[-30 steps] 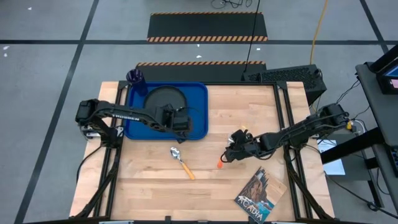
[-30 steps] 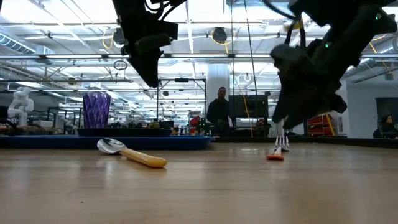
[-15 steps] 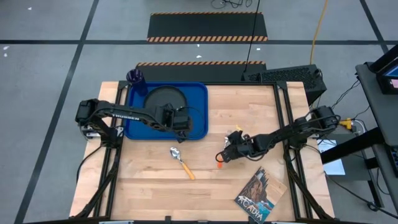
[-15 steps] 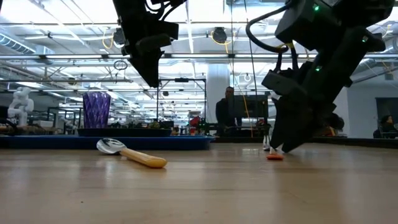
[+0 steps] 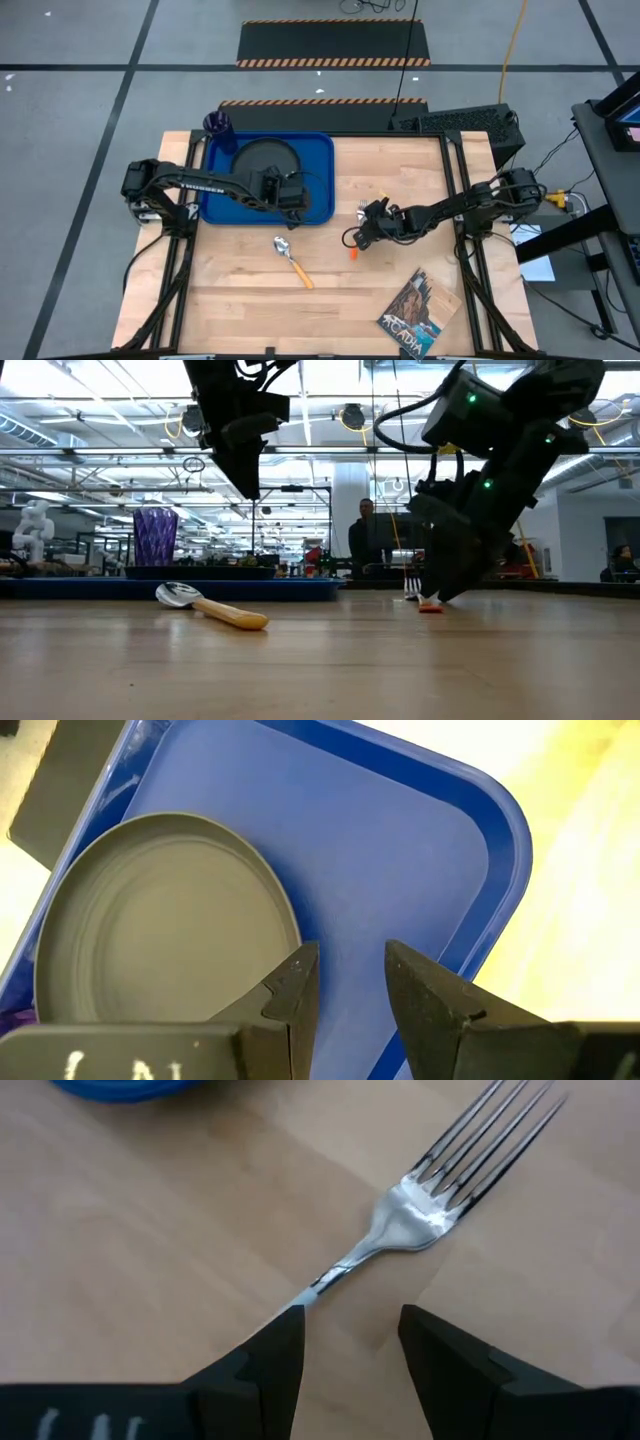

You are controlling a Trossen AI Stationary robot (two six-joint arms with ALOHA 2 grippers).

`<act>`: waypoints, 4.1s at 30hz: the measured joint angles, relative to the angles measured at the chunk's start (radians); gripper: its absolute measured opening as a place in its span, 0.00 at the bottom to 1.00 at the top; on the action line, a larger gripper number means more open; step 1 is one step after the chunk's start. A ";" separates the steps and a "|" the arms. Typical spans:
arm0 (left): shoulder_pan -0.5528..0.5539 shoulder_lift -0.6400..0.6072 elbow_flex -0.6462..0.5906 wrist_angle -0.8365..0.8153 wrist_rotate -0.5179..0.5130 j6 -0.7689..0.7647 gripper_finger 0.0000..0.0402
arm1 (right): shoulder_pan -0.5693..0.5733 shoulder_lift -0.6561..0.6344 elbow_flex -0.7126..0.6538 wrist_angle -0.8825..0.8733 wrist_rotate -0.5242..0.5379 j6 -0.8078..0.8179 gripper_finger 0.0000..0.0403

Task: Pick and place plate/cup/fork/spoon on tray
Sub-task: Put the orange fork on the blue tray beside the black plate

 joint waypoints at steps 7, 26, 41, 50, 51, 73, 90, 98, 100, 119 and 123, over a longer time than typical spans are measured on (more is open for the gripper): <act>0.000 0.000 0.000 0.001 0.000 0.008 0.30 | -0.025 -0.024 -0.003 0.025 -0.023 -0.004 0.41; 0.000 0.000 0.000 0.020 0.000 0.013 0.30 | -0.021 0.065 0.003 0.087 0.027 0.013 0.41; 0.000 0.000 0.000 0.020 0.001 0.013 0.30 | -0.016 0.042 0.000 0.054 0.021 -0.058 0.21; 0.000 0.000 0.000 0.020 0.001 0.013 0.30 | -0.016 0.038 0.000 0.044 0.001 -0.091 0.02; 0.000 0.000 0.000 0.020 0.001 0.013 0.30 | -0.016 0.033 0.000 0.044 -0.004 -0.098 0.02; -0.099 -0.147 0.034 -0.078 -0.196 -0.072 0.30 | -0.123 -0.139 -0.002 0.545 -0.106 -0.386 0.01; -0.311 -0.180 0.034 -0.067 -0.327 -0.141 0.30 | -0.257 -0.006 0.107 0.925 -0.157 -0.413 0.01; -0.328 -0.180 0.034 -0.077 -0.332 -0.145 0.30 | -0.279 0.185 0.291 0.948 -0.163 -0.344 0.01; -0.331 -0.180 0.034 -0.079 -0.334 -0.145 0.30 | -0.279 0.237 0.314 0.979 -0.158 -0.327 0.01; -0.325 -0.180 0.034 -0.094 -0.357 -0.108 0.30 | -0.305 0.460 0.346 1.091 0.082 -0.154 0.01; -0.314 -0.180 0.034 -0.092 -0.362 -0.097 0.30 | -0.309 0.460 0.346 1.061 0.094 -0.093 0.01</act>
